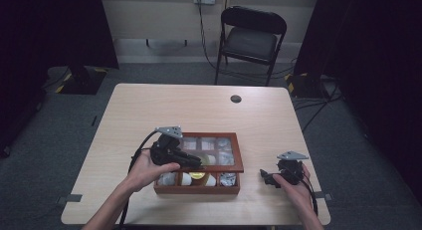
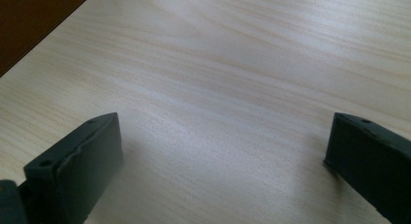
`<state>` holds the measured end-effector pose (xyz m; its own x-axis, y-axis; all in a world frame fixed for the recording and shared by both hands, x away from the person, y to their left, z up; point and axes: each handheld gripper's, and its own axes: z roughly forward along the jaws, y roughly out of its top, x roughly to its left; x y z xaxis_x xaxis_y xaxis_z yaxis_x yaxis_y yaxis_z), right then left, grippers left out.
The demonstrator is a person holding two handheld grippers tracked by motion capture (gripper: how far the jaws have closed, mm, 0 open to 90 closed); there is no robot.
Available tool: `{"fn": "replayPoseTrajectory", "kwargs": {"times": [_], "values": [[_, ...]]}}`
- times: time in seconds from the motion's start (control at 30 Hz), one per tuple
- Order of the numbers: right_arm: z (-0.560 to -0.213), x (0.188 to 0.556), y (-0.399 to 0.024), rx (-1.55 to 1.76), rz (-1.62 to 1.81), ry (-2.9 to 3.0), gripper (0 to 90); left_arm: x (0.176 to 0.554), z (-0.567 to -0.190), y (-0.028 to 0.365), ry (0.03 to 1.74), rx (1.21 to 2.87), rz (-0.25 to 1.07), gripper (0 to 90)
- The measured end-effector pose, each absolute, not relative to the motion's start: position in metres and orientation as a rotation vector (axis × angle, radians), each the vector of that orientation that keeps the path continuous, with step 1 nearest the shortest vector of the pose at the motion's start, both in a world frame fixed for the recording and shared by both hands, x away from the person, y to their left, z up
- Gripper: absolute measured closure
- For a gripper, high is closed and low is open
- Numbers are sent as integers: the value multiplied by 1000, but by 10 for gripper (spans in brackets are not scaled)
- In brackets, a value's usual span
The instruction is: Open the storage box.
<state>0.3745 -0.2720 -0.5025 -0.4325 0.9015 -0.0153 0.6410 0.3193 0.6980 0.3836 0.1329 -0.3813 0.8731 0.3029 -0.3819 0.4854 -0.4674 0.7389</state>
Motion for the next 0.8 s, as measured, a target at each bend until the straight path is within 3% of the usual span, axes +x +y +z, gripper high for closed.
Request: {"fn": "replayPoseTrajectory", "kwargs": {"times": [0.8], "values": [[-502,375,-272,1368,878,2187,0,394,-361,136,594,2067,-221,809]]}}
